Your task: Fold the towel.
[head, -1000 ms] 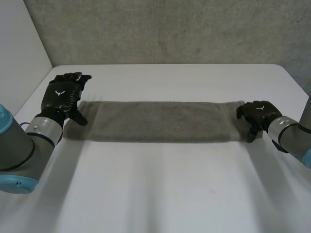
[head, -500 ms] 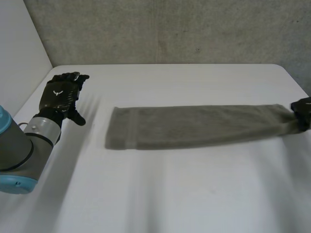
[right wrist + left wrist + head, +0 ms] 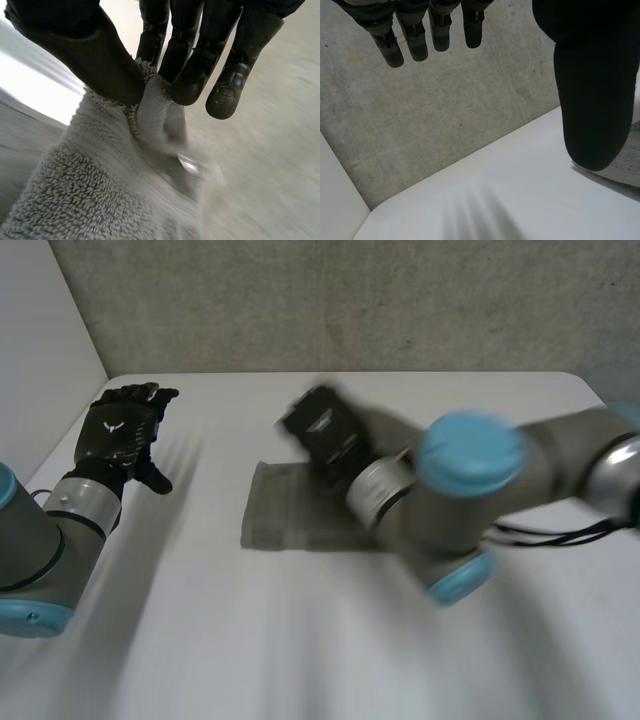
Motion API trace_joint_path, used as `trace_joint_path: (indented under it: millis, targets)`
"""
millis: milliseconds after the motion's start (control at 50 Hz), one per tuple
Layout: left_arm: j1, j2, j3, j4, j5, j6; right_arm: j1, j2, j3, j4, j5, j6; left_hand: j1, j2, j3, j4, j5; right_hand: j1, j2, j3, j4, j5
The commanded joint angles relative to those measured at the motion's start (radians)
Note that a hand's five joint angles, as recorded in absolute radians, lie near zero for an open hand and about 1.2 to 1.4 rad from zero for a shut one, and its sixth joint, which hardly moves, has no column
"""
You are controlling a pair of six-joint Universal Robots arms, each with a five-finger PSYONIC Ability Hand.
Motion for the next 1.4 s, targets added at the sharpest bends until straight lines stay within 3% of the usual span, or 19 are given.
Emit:
trace_joint_path:
  millis: [20,60,80,100,120,140,280,320,420,600,640,820,920,960,1160,1320,1400]
  targets:
    - [0.0,-0.004,0.001,0.001,0.0,0.0,0.102,0.178,-0.052,0.002,-0.024,-0.095,0.004,0.009,0.007,0.009,-0.027,0.076,0.079,0.05,0.061,0.065]
    - [0.0,-0.004,0.001,0.001,0.002,0.0,0.102,0.183,-0.057,0.002,-0.021,-0.098,0.004,0.009,0.007,0.009,-0.027,0.076,0.079,0.05,0.061,0.065]
    - [0.0,-0.006,0.003,0.002,0.002,0.0,0.101,0.182,-0.056,0.002,-0.018,-0.1,0.004,0.009,0.007,0.009,-0.027,-0.036,-0.033,-0.063,-0.052,-0.047]
    - [-0.002,-0.007,0.007,0.005,0.002,0.0,0.097,0.175,-0.045,0.004,-0.018,-0.098,0.004,0.009,0.007,0.009,-0.027,-0.817,-0.813,-0.843,-0.832,-0.827]
    - [-0.002,-0.007,0.007,0.005,0.002,0.0,0.097,0.175,-0.045,0.004,-0.018,-0.098,0.004,0.009,0.007,0.009,-0.027,-0.824,-0.821,-0.851,-0.839,-0.835]
    - [-0.005,-0.009,0.012,0.008,0.002,0.0,0.096,0.157,-0.033,0.004,-0.015,-0.094,0.004,0.009,0.007,0.009,-0.027,-1.146,-1.143,-1.172,-1.161,-1.157]
    - [-0.028,-0.006,0.035,0.022,0.003,0.0,0.082,-0.045,0.081,-0.003,-0.008,-0.031,0.004,0.009,0.007,0.009,-0.027,-1.146,-1.143,-1.172,-1.161,-1.157]
    - [-0.067,-0.006,0.053,0.024,0.003,0.0,0.035,-0.146,0.151,0.0,-0.005,0.047,0.004,0.009,0.007,0.009,-0.027,-1.146,-1.143,-1.172,-1.161,-1.157]
    - [-0.142,-0.009,0.072,0.025,0.003,0.0,-0.085,-0.239,0.263,0.051,-0.011,0.161,0.004,0.009,0.007,0.009,-0.027,-1.146,-1.143,-1.172,-1.161,-1.157]
    - [-0.238,-0.119,0.109,0.025,-0.006,0.009,-0.237,-0.243,0.402,0.142,-0.019,0.206,0.004,0.009,0.007,0.009,-0.027,-1.146,-1.143,-1.172,-1.161,-1.157]
    - [-0.271,-0.189,0.147,0.011,-0.011,0.012,-0.278,-0.239,0.446,0.139,-0.018,0.204,0.007,0.012,0.01,0.012,-0.024,-1.016,-1.013,-1.042,-1.031,-1.026]
    - [-0.276,-0.287,0.196,0.002,-0.035,0.012,-0.326,-0.142,0.446,0.137,0.005,0.196,0.007,0.012,0.01,0.012,-0.024,-0.613,-0.61,-0.639,-0.628,-0.624]
    - [-0.281,-0.282,0.198,0.001,-0.04,0.011,-0.352,-0.125,0.425,0.145,0.057,0.196,0.007,0.012,0.01,0.012,-0.024,-0.06,-0.057,-0.086,-0.075,-0.07]
    - [-0.281,-0.276,0.195,0.001,-0.041,0.011,-0.349,-0.125,0.415,0.142,0.062,0.198,0.007,0.012,0.01,0.012,-0.024,0.075,0.078,0.048,0.059,0.064]
    - [-0.272,-0.167,0.17,0.001,-0.046,0.006,-0.326,-0.138,0.308,0.131,0.082,0.207,0.007,0.012,0.01,0.012,-0.024,0.076,0.079,0.05,0.061,0.065]
    - [-0.215,-0.049,0.155,0.002,-0.08,0.003,-0.12,-0.111,0.109,0.102,0.044,0.187,0.004,0.009,0.007,0.009,-0.027,0.076,0.079,0.05,0.061,0.065]
    - [-0.183,0.002,0.147,0.004,-0.129,-0.001,0.026,0.003,0.02,0.019,-0.049,0.105,0.001,0.006,0.004,0.006,-0.03,0.076,0.079,0.05,0.061,0.065]
